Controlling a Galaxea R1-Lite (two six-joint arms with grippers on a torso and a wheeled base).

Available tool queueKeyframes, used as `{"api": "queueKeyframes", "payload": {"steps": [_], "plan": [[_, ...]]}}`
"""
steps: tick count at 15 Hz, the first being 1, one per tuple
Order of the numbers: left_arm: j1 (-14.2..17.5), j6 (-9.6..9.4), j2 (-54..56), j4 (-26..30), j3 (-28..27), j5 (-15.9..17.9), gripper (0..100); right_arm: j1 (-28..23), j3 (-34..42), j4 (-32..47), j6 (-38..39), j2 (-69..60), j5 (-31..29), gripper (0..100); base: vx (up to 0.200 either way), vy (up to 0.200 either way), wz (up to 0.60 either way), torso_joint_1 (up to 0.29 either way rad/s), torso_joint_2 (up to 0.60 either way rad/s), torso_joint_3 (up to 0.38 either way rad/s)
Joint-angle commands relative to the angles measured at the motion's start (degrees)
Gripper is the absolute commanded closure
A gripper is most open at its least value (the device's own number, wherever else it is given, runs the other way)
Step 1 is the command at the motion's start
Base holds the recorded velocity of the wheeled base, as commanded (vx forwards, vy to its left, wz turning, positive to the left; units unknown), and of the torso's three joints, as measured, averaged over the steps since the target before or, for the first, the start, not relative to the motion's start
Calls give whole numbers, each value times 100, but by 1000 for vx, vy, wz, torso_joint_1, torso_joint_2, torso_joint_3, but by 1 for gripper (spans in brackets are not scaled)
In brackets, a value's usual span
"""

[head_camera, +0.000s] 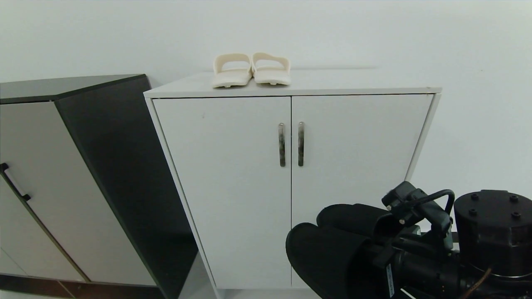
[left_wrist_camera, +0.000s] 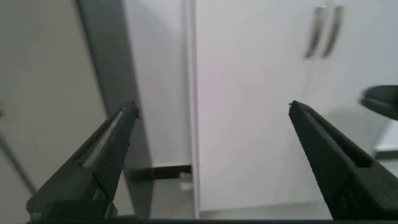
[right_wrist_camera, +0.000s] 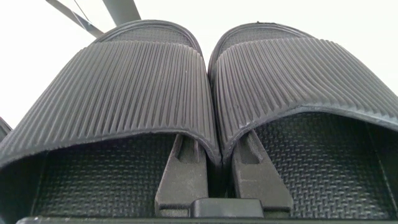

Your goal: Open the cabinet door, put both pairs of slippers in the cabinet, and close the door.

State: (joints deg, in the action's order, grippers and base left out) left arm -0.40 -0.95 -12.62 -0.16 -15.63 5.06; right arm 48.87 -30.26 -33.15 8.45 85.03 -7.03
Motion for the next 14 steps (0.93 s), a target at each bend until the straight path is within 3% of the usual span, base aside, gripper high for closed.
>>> {"api": "queueKeyframes", "payload": {"steps": [1, 2, 4, 5, 9, 12, 14], "plan": [[-30, -2, -1445, -54, -344, 918, 0, 8, 2, 1, -1, -4, 0, 100, 0, 0, 0, 0, 0, 0], [-39, -2, -1867, -309, -353, 1384, 0, 8, 2, 1, -1, 5, 0, 100, 0, 0, 0, 0, 0, 0], [-74, -2, -2746, -1012, -415, 1850, 0, 17, 2, 1, 8, 31, 9, 100, 0, 0, 0, 0, 0, 0], [-206, 7, -3177, -1259, -555, 1902, 0, 17, 2, -8, 8, 66, 9, 100, 0, 0, 0, 0, 0, 0], [-1340, 42, -4785, -1786, -1399, 1832, 0, 17, 11, -8, 8, 84, 9, 100, 0, 0, 0, 0, 0, 0], [-2500, 174, -5717, -1847, -2252, 1278, 0, 26, 11, -8, 8, 110, 18, 100, 0, 0, 0, -12, 51, 54], [-2904, 306, -6429, -2225, -2779, 1190, 0, 26, 20, -87, 8, 128, 18, 100, 0, 0, 0, -12, 125, 93]]}}
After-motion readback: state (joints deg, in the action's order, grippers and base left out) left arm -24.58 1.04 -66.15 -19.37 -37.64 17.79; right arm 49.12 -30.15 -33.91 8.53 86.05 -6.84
